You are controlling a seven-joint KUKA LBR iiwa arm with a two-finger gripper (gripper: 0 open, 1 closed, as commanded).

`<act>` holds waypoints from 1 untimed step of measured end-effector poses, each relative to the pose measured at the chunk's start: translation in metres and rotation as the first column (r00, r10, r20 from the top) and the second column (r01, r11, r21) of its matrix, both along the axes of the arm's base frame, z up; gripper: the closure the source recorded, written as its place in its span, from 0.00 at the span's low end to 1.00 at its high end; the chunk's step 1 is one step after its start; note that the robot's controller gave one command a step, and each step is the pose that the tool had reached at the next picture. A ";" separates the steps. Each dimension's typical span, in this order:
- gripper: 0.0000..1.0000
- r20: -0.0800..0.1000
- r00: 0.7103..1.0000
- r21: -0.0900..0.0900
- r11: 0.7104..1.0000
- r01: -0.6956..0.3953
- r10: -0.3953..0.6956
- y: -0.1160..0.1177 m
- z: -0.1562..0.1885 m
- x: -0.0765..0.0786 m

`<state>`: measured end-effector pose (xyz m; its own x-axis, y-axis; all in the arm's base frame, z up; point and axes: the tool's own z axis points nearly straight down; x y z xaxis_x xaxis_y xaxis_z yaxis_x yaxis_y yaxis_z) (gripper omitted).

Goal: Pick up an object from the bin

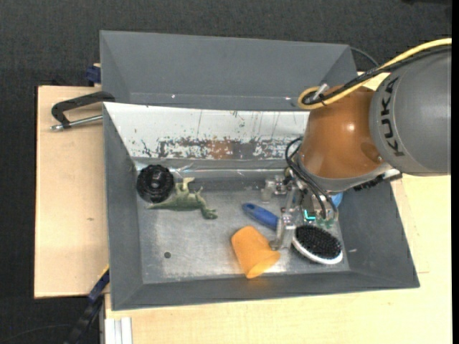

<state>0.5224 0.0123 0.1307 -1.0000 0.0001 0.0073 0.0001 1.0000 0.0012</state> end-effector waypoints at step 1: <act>0.00 0.002 0.928 -0.002 0.928 0.373 -0.373 -0.024 -0.062 -0.003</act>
Offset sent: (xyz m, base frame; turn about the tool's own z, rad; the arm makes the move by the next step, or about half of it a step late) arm -0.0020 -0.0244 -0.0607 0.3811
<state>0.5196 -0.0117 0.0688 -0.9279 0.3727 0.0057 0.3727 0.9279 -0.0007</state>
